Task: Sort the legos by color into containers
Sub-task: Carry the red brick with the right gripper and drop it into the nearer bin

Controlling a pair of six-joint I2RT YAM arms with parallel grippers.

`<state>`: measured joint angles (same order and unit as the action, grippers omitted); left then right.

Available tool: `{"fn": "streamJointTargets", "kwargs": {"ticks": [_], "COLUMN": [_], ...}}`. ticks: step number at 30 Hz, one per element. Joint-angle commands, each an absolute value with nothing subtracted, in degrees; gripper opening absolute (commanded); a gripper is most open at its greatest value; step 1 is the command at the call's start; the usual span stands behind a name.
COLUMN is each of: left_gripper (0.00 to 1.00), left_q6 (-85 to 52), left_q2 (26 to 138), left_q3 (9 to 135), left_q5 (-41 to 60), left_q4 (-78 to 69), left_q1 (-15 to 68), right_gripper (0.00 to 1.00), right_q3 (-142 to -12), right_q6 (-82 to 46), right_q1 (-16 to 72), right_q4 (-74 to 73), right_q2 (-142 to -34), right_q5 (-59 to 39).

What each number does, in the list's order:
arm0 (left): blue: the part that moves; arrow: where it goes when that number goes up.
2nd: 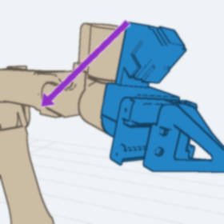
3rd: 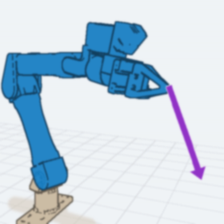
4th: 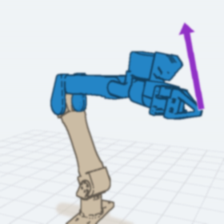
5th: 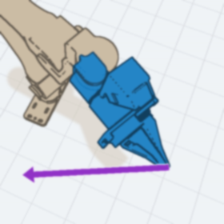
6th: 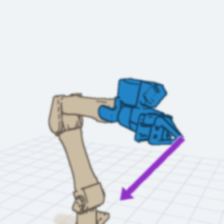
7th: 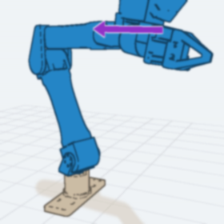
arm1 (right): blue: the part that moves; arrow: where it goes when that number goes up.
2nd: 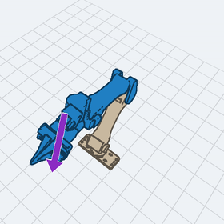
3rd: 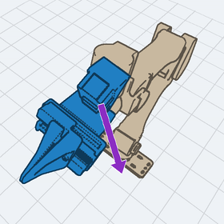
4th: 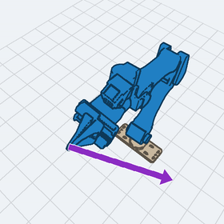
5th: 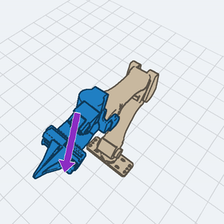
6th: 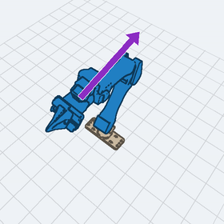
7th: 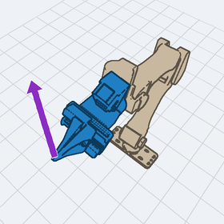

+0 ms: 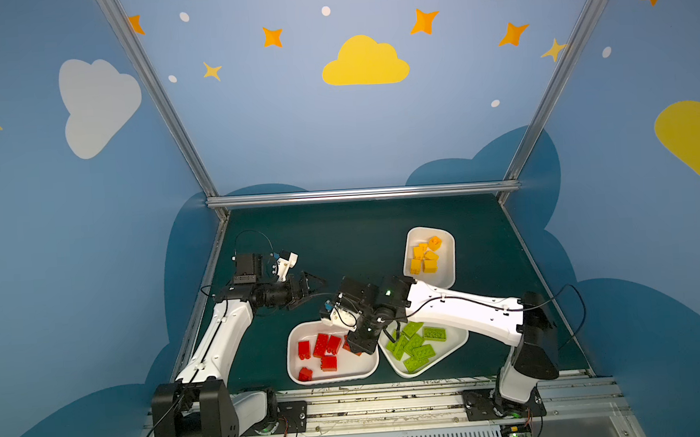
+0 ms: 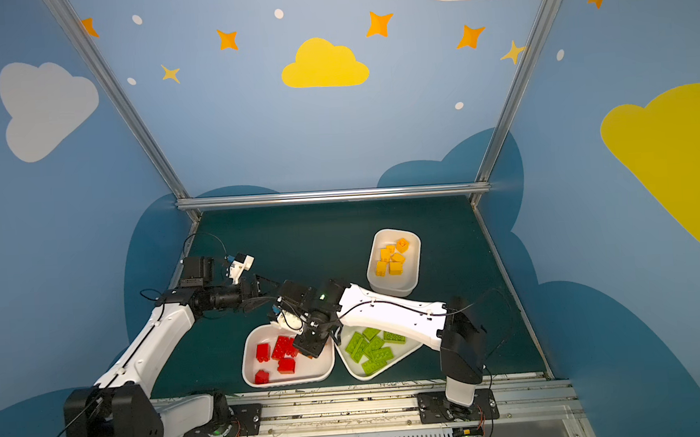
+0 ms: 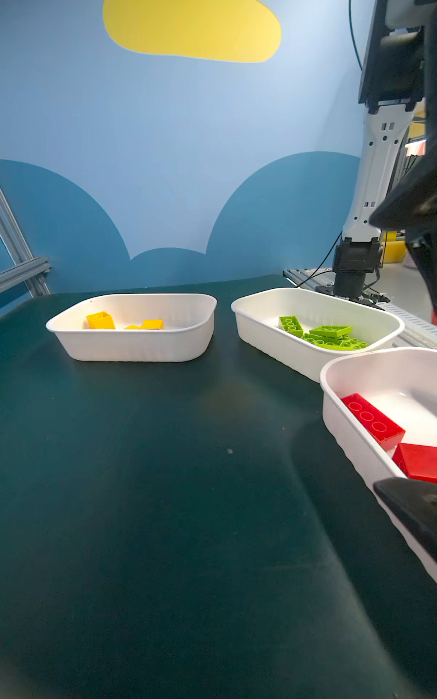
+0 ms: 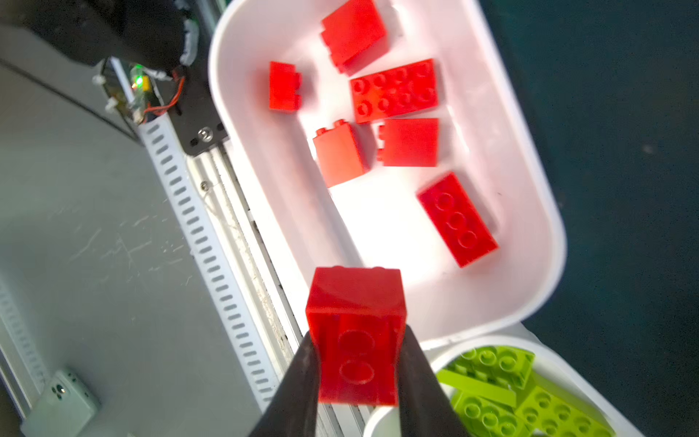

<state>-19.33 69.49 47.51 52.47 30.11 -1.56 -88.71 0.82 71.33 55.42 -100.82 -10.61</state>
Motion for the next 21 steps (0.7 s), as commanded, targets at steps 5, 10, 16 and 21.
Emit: {"fn": "streamJointTargets", "kwargs": {"ticks": [5,10,16,21], "left_gripper": [1.0,1.0,1.0,1.0], "left_q6": [-19.54,-19.69,-19.07,-18.74], "left_q2": [69.55,69.35,69.39,69.97], "left_q3": [48.76,48.6,48.81,49.15], "left_q5": [52.99,53.08,52.42,51.5], "left_q4": [30.35,30.48,31.29,31.28], "left_q1": [-1.77,-1.8,-1.82,-1.76], "right_gripper": [0.2,0.23,0.5,0.64], "right_q3": [-85.82,-86.4,-85.58,-85.05], "right_q6": [13.97,16.15,16.43,15.87], "right_q1": [74.53,74.97,74.43,71.72], "right_q4": [51.49,51.77,52.1,52.05], "right_q2": [-104.92,-109.33,-109.1,-104.22], "right_q5": [-6.84,-3.17,-3.22,-5.56]}}
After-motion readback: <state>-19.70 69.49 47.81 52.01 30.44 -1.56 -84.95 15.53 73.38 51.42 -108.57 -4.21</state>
